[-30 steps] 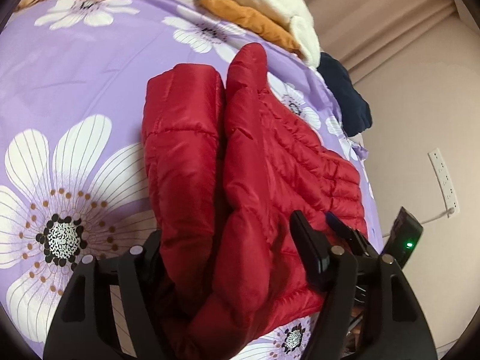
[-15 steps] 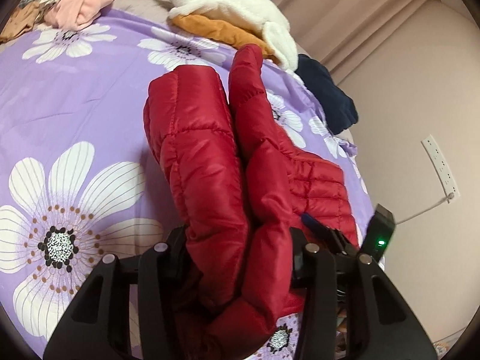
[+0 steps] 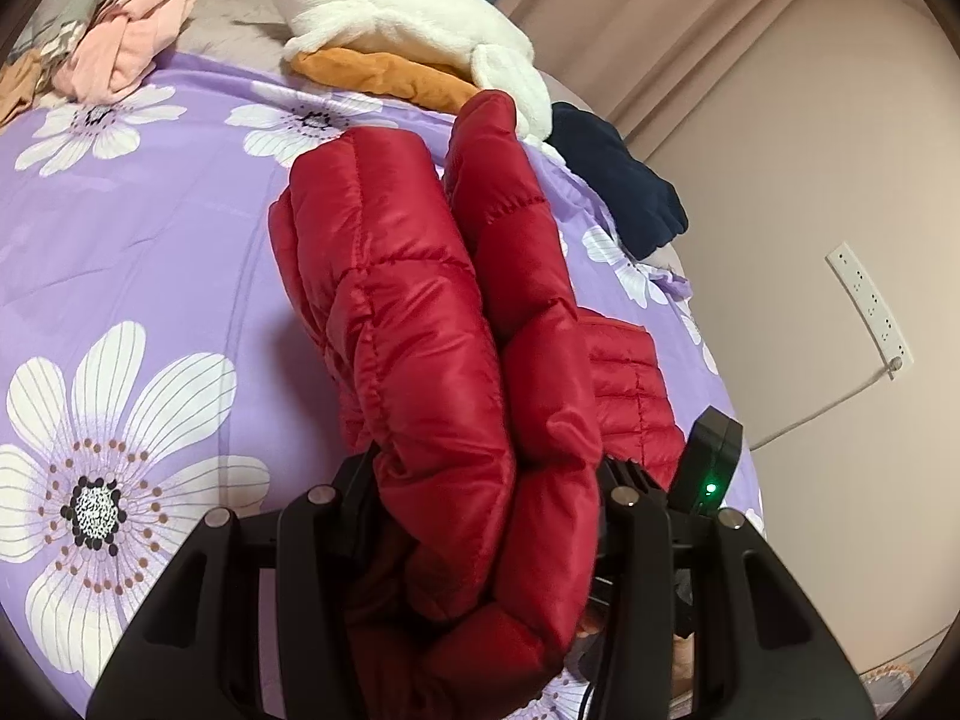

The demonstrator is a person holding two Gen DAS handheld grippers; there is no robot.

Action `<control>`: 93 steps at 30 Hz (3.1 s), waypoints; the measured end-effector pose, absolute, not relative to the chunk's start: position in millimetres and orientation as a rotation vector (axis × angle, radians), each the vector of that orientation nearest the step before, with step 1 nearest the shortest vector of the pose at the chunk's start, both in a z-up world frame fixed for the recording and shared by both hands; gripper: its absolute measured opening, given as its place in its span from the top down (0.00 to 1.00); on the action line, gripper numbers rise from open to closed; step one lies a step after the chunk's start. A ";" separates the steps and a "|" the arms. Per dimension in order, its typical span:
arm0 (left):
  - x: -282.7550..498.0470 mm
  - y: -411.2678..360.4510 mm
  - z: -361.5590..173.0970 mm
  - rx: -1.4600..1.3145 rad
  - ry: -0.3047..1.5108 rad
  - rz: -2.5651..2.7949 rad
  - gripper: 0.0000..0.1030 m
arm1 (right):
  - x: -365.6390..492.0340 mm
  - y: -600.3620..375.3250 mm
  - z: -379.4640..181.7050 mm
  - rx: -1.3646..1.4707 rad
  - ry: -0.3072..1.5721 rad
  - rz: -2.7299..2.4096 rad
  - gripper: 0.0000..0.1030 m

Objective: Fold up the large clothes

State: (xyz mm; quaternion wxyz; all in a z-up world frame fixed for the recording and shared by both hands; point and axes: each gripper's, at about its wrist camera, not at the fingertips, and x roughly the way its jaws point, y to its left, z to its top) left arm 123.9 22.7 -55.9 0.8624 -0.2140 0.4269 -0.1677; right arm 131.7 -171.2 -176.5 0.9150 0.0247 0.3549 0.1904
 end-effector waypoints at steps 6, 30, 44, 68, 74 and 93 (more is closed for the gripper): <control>133.3 -1.0 -45.2 -0.404 0.898 -0.371 0.54 | 134.6 -177.9 -177.7 0.106 0.728 0.409 0.10; 142.8 -46.8 -44.3 -0.303 0.928 -0.361 0.53 | 81.6 -283.8 -149.9 0.270 0.665 0.243 0.10; 155.9 -98.9 -45.2 -0.225 0.952 -0.398 0.50 | 85.8 -284.5 -178.7 0.248 0.733 0.247 0.11; 186.8 -167.8 -81.8 -0.374 1.116 -0.725 0.19 | 33.4 -379.2 -184.1 0.654 0.664 0.344 0.11; 194.7 -145.2 -88.3 -0.555 1.121 -0.784 0.19 | 47.5 -387.0 -182.0 0.813 0.632 0.428 0.11; 189.1 -134.7 -83.6 -0.624 1.106 -0.797 0.19 | 82.4 -351.4 -145.2 0.594 0.668 0.491 0.11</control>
